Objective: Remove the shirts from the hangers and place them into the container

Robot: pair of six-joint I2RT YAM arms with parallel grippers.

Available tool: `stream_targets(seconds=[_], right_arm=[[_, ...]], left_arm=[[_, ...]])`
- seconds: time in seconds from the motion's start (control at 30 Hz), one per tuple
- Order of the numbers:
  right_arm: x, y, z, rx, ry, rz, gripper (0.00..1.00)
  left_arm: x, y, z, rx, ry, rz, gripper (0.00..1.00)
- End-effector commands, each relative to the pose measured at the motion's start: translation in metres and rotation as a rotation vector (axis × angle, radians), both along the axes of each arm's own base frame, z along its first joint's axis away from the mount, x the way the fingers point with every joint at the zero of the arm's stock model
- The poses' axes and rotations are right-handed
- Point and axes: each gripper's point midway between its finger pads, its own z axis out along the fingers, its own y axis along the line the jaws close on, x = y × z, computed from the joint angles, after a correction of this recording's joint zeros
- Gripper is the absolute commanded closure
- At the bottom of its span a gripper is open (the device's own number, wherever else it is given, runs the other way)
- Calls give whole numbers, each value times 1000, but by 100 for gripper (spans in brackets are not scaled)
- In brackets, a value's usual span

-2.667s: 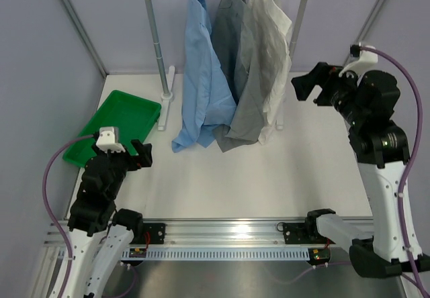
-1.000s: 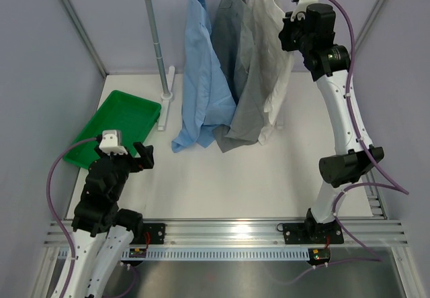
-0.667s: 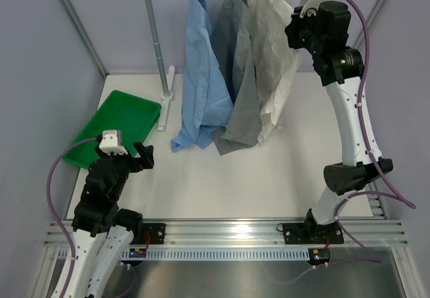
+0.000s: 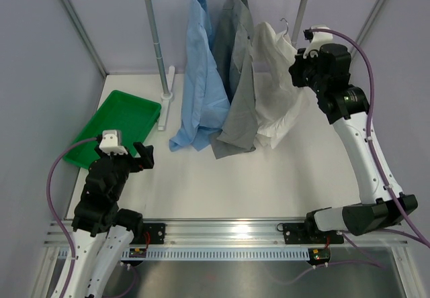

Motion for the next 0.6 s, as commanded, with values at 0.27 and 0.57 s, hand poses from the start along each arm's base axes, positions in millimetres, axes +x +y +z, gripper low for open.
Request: stream_targets(seconds=[0.27, 0.57], right_arm=[[-85, -27, 59, 105, -178, -69, 100], [-166, -46, 117, 134, -315, -50, 100]], left_arm=[[4, 1, 12, -2, -49, 11, 1], [5, 2, 12, -1, -44, 18, 1]])
